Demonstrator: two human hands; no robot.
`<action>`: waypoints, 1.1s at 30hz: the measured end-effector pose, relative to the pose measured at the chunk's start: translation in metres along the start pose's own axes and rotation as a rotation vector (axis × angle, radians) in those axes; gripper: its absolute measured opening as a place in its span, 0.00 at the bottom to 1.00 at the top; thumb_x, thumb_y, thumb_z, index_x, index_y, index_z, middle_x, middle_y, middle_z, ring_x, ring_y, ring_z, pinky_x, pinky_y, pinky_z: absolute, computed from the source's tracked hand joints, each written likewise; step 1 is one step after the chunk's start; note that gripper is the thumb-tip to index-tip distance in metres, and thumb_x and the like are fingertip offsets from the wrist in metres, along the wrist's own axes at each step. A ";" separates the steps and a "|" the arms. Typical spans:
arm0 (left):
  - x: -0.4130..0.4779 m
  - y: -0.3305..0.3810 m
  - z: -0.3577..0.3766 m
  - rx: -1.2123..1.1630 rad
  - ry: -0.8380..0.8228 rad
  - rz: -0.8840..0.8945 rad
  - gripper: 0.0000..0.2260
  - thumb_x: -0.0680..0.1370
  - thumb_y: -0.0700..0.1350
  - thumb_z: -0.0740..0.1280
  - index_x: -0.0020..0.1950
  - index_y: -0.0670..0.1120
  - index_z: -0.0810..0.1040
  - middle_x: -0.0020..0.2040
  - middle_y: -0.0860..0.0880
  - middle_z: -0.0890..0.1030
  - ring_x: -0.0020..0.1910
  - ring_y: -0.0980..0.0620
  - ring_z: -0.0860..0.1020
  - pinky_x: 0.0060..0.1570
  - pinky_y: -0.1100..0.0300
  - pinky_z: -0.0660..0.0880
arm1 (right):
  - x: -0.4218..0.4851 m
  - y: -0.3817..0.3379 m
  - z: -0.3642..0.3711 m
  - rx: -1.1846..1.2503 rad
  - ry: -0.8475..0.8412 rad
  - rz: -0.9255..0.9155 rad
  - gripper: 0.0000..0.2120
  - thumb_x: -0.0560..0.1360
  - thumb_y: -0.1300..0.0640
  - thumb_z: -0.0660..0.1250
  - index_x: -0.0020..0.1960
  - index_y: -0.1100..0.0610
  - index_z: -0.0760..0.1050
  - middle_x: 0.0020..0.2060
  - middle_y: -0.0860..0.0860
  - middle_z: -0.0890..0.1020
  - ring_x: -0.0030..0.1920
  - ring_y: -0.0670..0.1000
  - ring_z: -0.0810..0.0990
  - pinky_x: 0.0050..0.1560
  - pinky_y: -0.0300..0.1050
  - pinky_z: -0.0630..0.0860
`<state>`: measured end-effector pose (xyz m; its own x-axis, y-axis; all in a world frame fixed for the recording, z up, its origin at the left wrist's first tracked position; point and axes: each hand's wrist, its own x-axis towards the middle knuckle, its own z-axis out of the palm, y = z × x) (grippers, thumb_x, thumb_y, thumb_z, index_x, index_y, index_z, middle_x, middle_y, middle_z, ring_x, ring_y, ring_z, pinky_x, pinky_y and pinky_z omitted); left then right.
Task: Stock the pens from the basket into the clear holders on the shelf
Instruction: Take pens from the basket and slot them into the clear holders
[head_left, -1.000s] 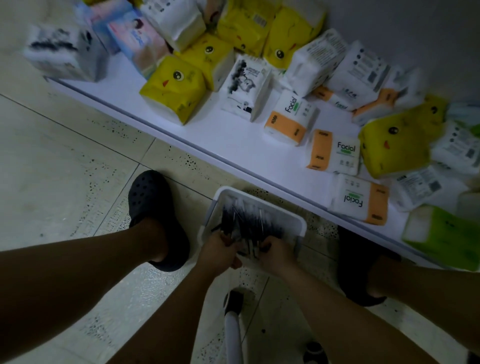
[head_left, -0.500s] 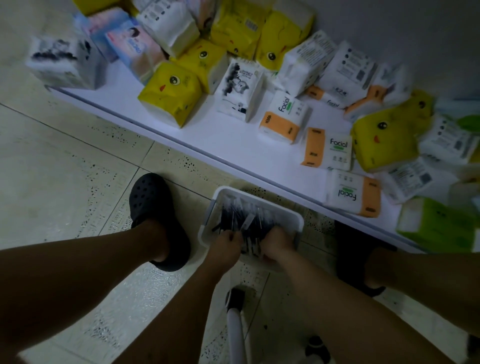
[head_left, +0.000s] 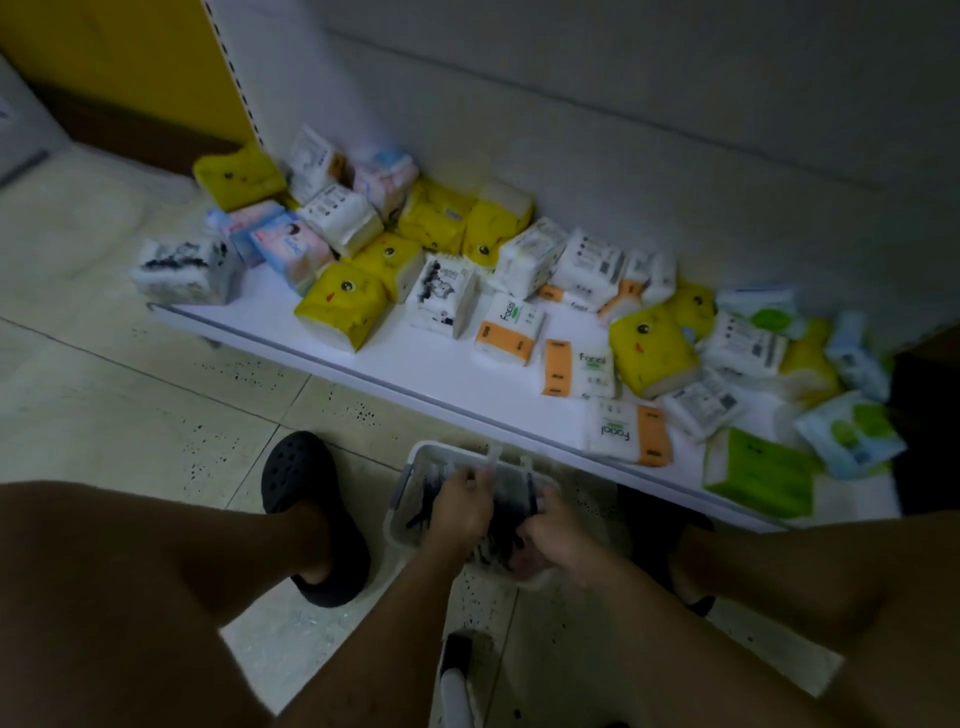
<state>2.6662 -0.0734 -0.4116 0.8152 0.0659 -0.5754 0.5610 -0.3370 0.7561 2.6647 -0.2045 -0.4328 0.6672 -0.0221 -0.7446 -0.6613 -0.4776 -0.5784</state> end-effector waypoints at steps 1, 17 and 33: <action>-0.005 0.009 0.000 0.022 0.016 0.072 0.16 0.82 0.54 0.55 0.55 0.43 0.74 0.47 0.44 0.79 0.45 0.48 0.78 0.42 0.56 0.73 | -0.008 -0.007 -0.004 -0.027 0.025 -0.026 0.19 0.78 0.67 0.59 0.67 0.54 0.68 0.50 0.52 0.79 0.39 0.48 0.79 0.35 0.38 0.76; -0.091 0.156 -0.036 -0.003 0.108 0.616 0.07 0.82 0.50 0.57 0.56 0.50 0.71 0.34 0.48 0.79 0.32 0.52 0.76 0.36 0.56 0.73 | -0.140 -0.091 -0.088 0.406 0.364 -0.543 0.11 0.82 0.64 0.54 0.51 0.54 0.73 0.37 0.52 0.76 0.26 0.49 0.71 0.26 0.41 0.67; -0.223 0.341 -0.039 -0.137 0.097 1.159 0.04 0.78 0.45 0.68 0.48 0.46 0.81 0.42 0.52 0.82 0.43 0.59 0.79 0.45 0.65 0.75 | -0.319 -0.168 -0.203 0.406 0.688 -1.132 0.06 0.80 0.58 0.62 0.48 0.49 0.76 0.31 0.50 0.81 0.34 0.49 0.81 0.36 0.44 0.78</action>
<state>2.6812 -0.1662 -0.0131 0.8535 -0.1407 0.5018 -0.5188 -0.1389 0.8435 2.6325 -0.2953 -0.0303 0.8565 -0.2788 0.4343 0.3750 -0.2419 -0.8949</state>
